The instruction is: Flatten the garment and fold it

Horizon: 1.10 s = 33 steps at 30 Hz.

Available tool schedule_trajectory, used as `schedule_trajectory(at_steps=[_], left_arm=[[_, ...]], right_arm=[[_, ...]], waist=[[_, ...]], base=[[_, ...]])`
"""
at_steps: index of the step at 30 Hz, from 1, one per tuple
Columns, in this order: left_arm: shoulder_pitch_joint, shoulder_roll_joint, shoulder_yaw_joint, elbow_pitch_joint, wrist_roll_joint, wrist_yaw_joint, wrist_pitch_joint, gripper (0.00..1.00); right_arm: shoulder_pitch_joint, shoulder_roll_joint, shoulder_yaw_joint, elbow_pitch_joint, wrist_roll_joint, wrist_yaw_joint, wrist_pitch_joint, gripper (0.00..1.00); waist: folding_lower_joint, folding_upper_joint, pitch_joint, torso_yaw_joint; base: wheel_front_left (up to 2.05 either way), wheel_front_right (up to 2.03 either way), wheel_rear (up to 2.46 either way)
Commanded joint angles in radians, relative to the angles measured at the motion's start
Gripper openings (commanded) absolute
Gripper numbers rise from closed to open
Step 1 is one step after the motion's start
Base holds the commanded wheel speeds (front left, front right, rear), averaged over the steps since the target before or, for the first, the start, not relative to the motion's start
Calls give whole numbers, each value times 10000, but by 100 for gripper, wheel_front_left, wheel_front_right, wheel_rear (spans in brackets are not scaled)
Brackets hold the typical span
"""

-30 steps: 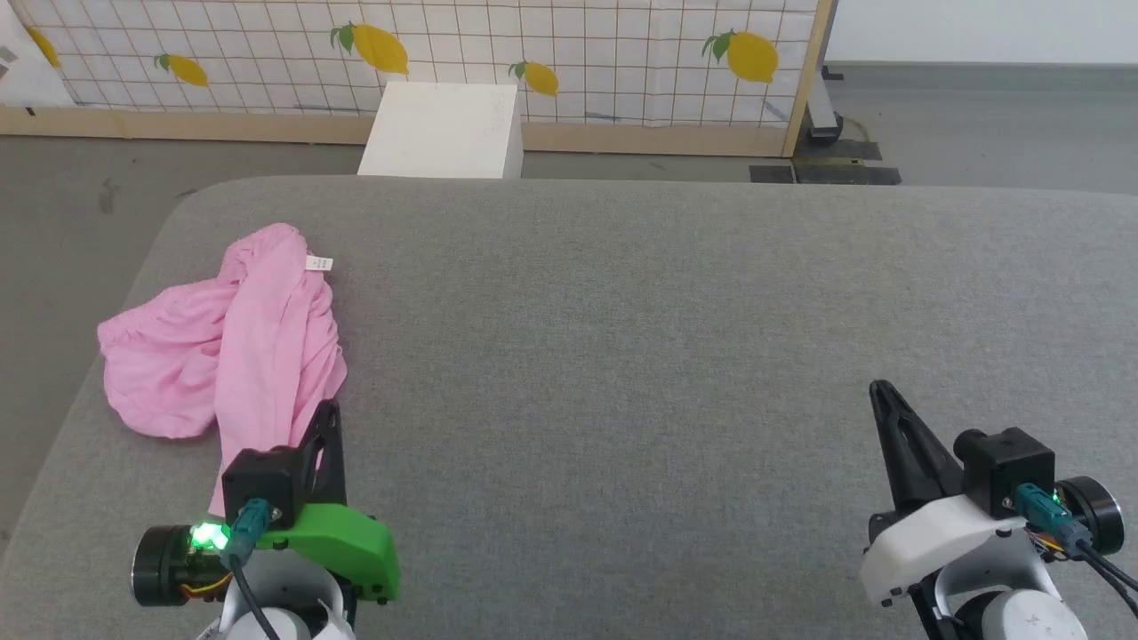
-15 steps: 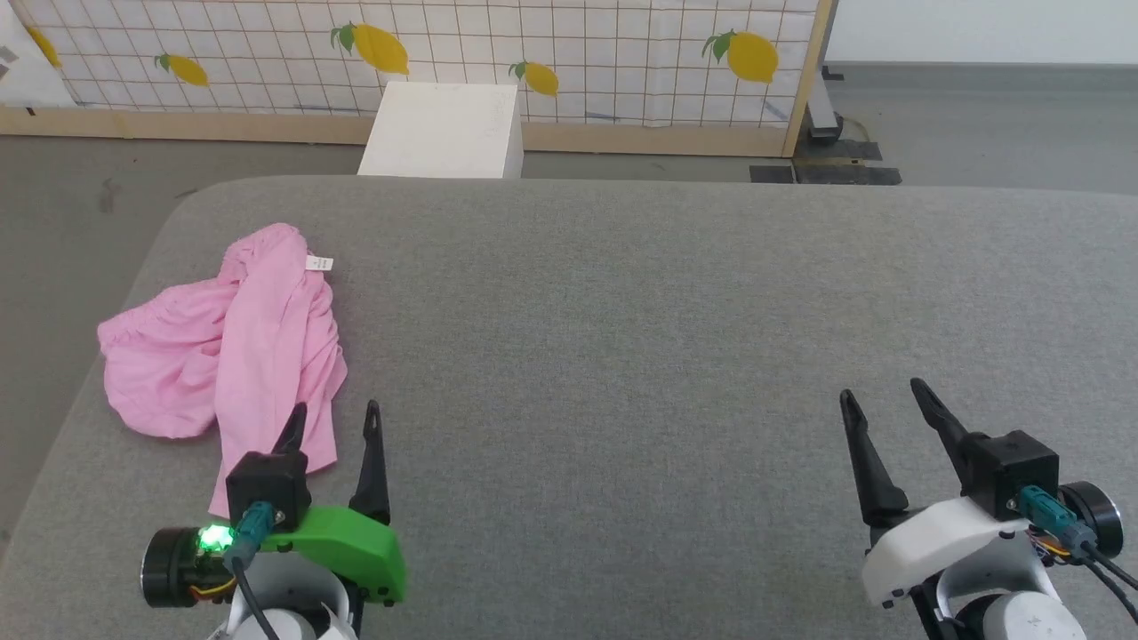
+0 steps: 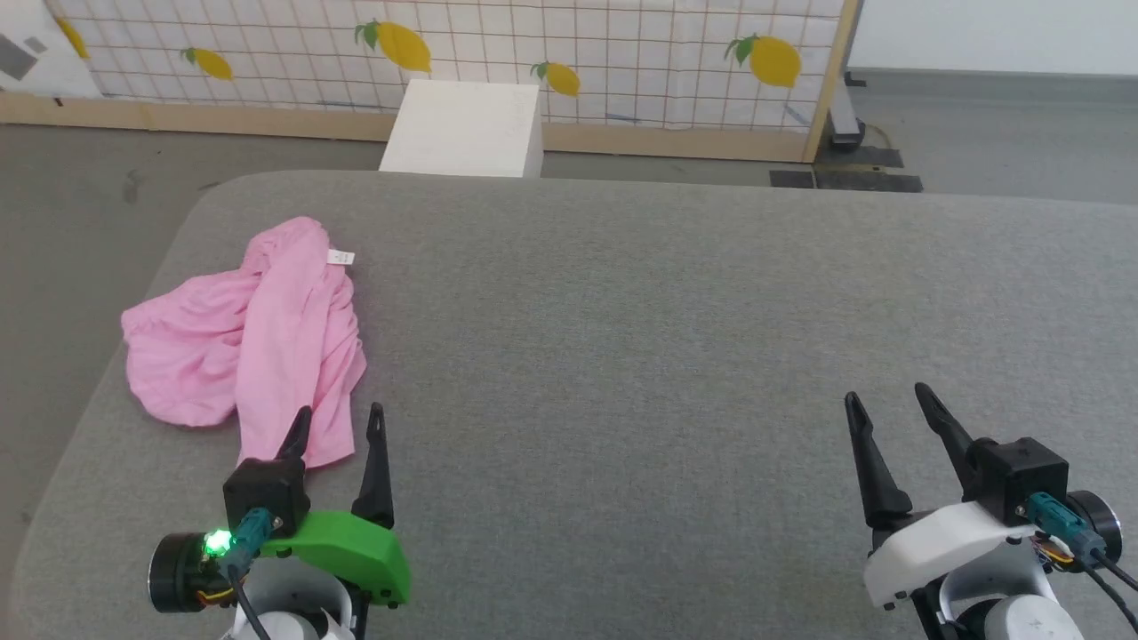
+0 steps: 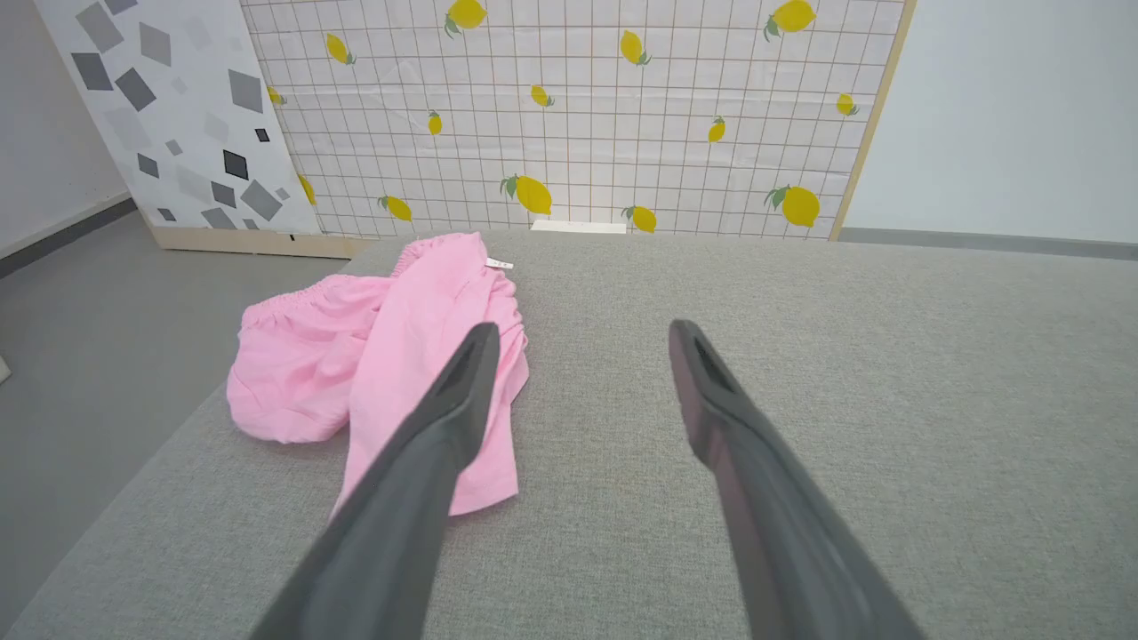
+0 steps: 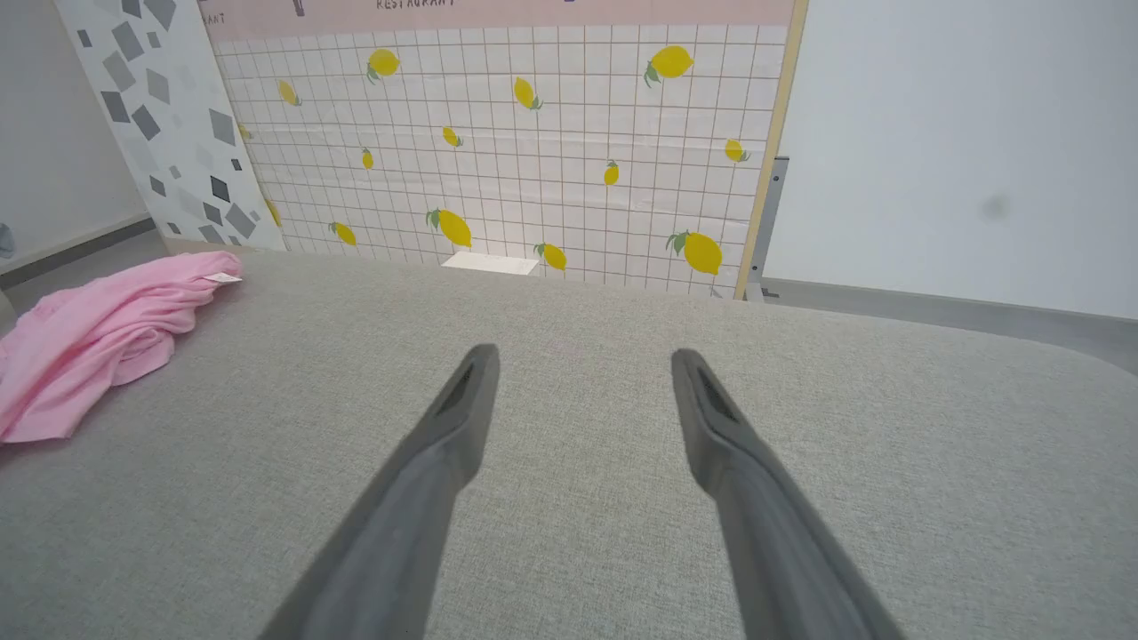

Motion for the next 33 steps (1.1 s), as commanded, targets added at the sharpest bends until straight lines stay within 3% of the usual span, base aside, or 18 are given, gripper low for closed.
schedule_trajectory(at_steps=[1,33], left_arm=[[90,-4,-6,54,-111,65,-99,100],[524,31,-137,386,-947,182,-754,100]], right_arm=[[132,1,-20,77,109,-3,-110,100],[445,2,150,743,939,-7,-769,100]], waist=[[0,-1,-10,112],[0,-1,-198,2563]], base=[[0,0,0],[0,0,0]])
